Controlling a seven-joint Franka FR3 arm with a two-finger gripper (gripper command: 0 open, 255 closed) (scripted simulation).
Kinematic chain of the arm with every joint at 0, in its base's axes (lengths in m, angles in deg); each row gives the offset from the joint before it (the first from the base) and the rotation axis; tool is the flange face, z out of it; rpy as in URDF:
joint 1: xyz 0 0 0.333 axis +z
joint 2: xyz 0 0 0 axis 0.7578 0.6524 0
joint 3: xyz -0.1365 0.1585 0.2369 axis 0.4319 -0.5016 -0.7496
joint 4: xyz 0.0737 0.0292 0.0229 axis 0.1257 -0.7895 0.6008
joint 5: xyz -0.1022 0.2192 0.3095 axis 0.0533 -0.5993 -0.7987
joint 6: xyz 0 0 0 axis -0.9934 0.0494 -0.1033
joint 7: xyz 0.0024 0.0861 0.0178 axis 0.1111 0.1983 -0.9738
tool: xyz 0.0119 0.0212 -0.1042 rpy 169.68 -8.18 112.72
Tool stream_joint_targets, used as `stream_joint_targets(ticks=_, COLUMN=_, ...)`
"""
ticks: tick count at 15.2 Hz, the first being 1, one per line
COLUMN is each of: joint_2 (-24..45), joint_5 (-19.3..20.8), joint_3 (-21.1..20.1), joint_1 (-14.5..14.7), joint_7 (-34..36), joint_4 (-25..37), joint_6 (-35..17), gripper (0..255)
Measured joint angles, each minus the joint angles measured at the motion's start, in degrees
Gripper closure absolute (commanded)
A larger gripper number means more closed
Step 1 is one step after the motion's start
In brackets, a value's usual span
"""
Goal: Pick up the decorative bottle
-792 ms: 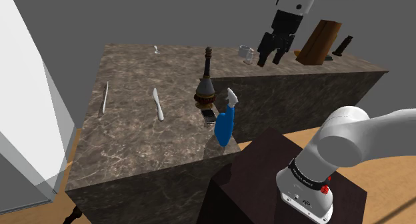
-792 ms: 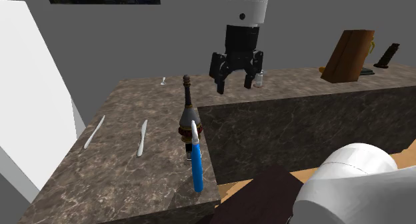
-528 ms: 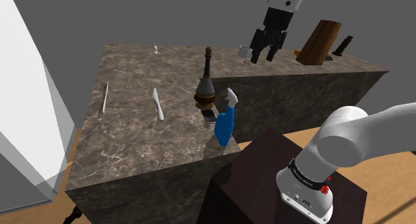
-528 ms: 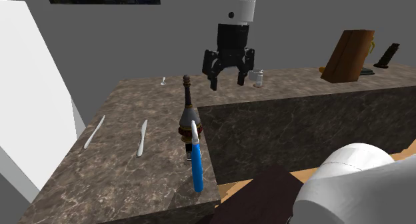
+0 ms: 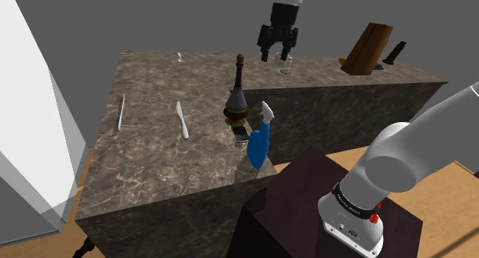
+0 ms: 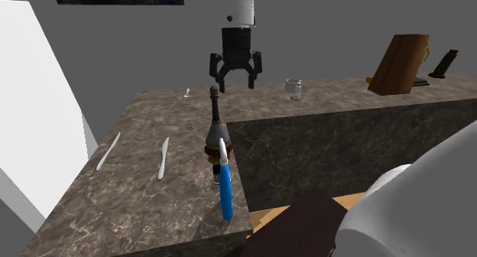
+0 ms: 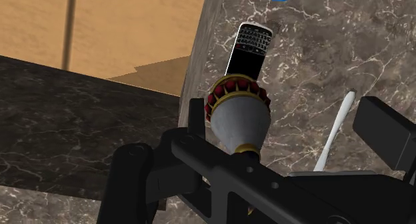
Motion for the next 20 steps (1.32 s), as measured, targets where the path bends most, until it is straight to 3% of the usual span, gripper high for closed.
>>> stream_joint_targets(ticks=7, joint_2=19.78, joint_5=-0.49, joint_3=0.29, joint_1=-0.22, joint_7=1.4, joint_4=20.25, joint_6=4.87, gripper=0)
stream_joint_targets(ticks=12, joint_2=34.72, joint_5=-0.93, joint_3=0.69, joint_1=-0.79, joint_7=2.02, joint_4=38.26, joint_6=10.88, gripper=0)
stream_joint_targets(ticks=15, joint_2=36.49, joint_5=-1.0, joint_3=0.65, joint_1=-0.74, joint_7=2.16, joint_4=39.14, joint_6=10.36, gripper=0)
stream_joint_targets(ticks=20, joint_2=36.1, joint_5=-0.97, joint_3=0.64, joint_1=-0.64, joint_7=1.98, joint_4=34.73, joint_6=6.41, gripper=0)
